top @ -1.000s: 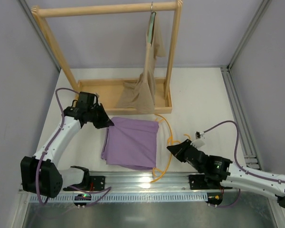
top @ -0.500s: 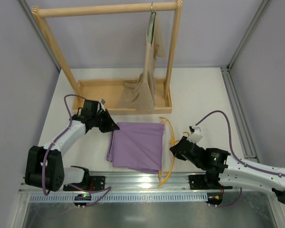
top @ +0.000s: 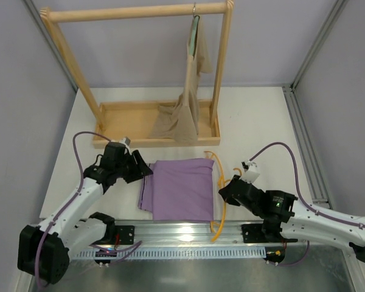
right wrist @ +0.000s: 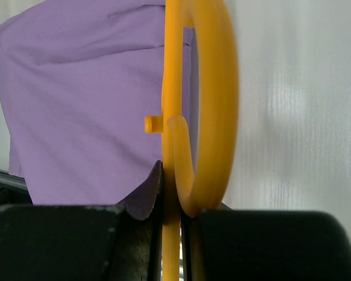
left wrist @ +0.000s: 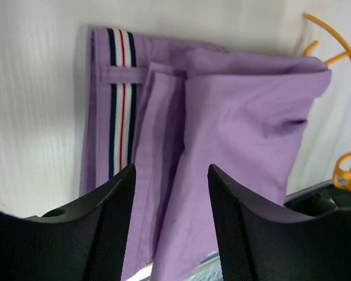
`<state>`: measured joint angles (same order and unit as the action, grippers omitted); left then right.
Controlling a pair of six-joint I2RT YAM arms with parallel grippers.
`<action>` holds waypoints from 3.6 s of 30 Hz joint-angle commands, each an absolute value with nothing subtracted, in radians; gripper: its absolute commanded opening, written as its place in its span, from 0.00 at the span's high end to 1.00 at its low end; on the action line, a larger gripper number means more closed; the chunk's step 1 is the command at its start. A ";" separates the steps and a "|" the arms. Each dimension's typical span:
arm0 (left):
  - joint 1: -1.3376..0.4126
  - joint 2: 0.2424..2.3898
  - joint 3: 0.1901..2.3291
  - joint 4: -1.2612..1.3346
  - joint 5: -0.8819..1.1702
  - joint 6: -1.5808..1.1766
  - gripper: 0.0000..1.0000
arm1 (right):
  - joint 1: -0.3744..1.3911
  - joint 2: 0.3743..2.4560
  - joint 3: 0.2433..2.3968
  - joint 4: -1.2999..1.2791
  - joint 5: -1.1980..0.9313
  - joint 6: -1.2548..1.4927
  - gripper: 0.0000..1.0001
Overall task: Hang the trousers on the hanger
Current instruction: Place trousers on hanger
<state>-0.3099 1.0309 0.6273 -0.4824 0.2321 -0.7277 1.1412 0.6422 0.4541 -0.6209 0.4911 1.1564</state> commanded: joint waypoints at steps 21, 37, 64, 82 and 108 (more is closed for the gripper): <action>-0.511 0.954 0.313 -0.109 0.393 -1.080 0.39 | 1.140 0.666 0.468 -0.566 0.502 1.150 0.96; -0.549 0.859 0.423 -0.398 0.250 -0.979 0.43 | 1.141 0.641 0.459 -0.580 0.503 1.155 0.96; -0.626 0.787 0.379 -0.244 0.322 -1.173 1.00 | 1.141 0.627 0.356 -0.440 0.474 1.184 0.96; -0.482 0.822 0.768 -0.733 0.112 -0.945 1.00 | 1.141 0.503 0.117 -0.437 0.545 1.445 0.96; -0.459 0.882 0.498 -0.546 0.098 -0.922 0.66 | 1.141 0.499 0.497 -0.746 0.529 1.101 0.96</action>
<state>-0.4686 0.9150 0.4156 -0.5186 0.1829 -0.9688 1.1446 0.4976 0.4881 -0.7647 0.5026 1.2156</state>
